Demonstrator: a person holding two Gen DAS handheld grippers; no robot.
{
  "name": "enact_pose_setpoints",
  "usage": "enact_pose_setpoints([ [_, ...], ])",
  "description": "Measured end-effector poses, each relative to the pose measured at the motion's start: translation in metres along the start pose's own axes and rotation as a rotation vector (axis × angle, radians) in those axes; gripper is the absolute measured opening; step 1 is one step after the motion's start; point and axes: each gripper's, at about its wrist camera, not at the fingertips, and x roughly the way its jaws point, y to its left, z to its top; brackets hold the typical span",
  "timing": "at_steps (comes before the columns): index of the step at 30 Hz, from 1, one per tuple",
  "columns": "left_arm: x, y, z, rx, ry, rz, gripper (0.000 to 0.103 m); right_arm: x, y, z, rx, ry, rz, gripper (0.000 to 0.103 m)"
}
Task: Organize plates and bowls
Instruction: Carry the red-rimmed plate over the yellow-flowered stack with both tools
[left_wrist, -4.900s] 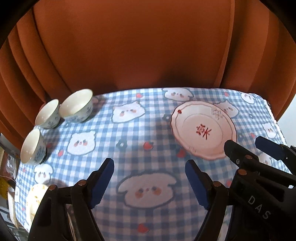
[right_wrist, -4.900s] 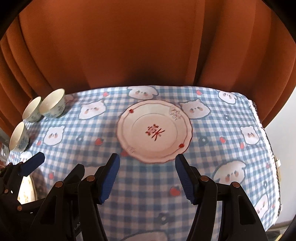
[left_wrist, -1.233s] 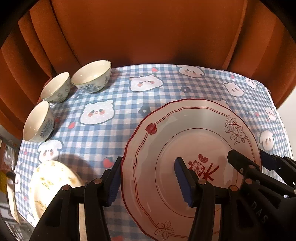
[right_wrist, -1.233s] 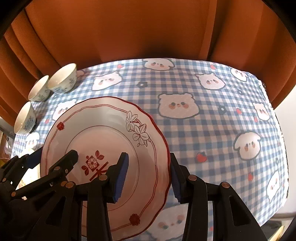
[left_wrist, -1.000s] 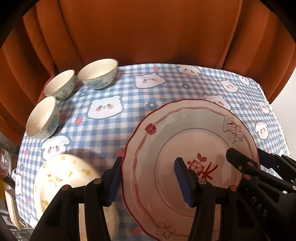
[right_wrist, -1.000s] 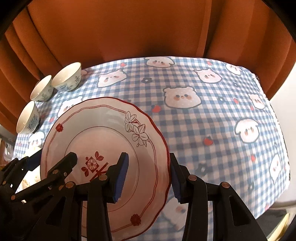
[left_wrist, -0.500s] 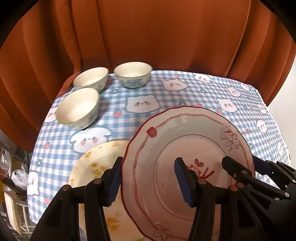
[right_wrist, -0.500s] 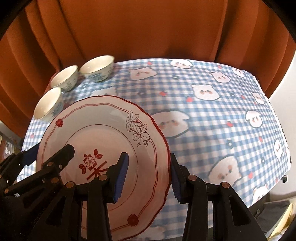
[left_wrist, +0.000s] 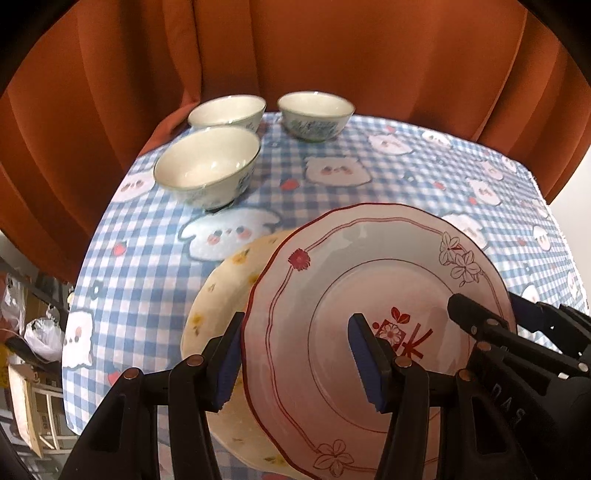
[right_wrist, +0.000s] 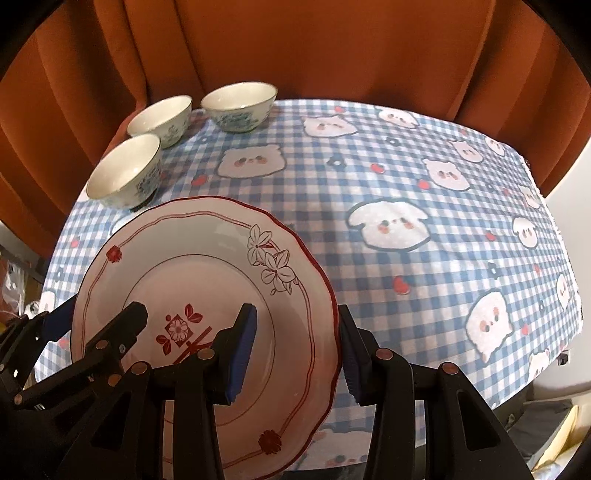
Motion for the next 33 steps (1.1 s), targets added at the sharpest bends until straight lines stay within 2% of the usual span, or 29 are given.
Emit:
enact_pose_setpoints([
  [14, 0.031, 0.014, -0.009, 0.014, 0.077, 0.024, 0.057, 0.032, 0.023, 0.002, -0.021, 0.048, -0.023, 0.046],
  [21, 0.033, 0.018, -0.009, 0.001, 0.079, 0.029, 0.056, 0.042, 0.027, 0.005, -0.032, 0.059, -0.022, 0.046],
  [26, 0.034, 0.020, -0.008, -0.015, 0.077, 0.019, 0.056, 0.041, 0.023, 0.005, -0.032, 0.067, 0.016, 0.046],
  [29, 0.034, 0.021, -0.008, -0.011, 0.079, 0.016, 0.056, 0.031, 0.018, 0.006, -0.018, 0.028, 0.001, 0.046],
  [32, 0.034, 0.020, -0.008, -0.008, 0.079, 0.023, 0.056, 0.025, 0.018, 0.009, -0.034, 0.002, 0.005, 0.027],
  [33, 0.035, 0.021, -0.007, -0.008, 0.079, 0.024, 0.056, 0.027, 0.019, 0.009, -0.047, 0.010, -0.004, 0.027],
])
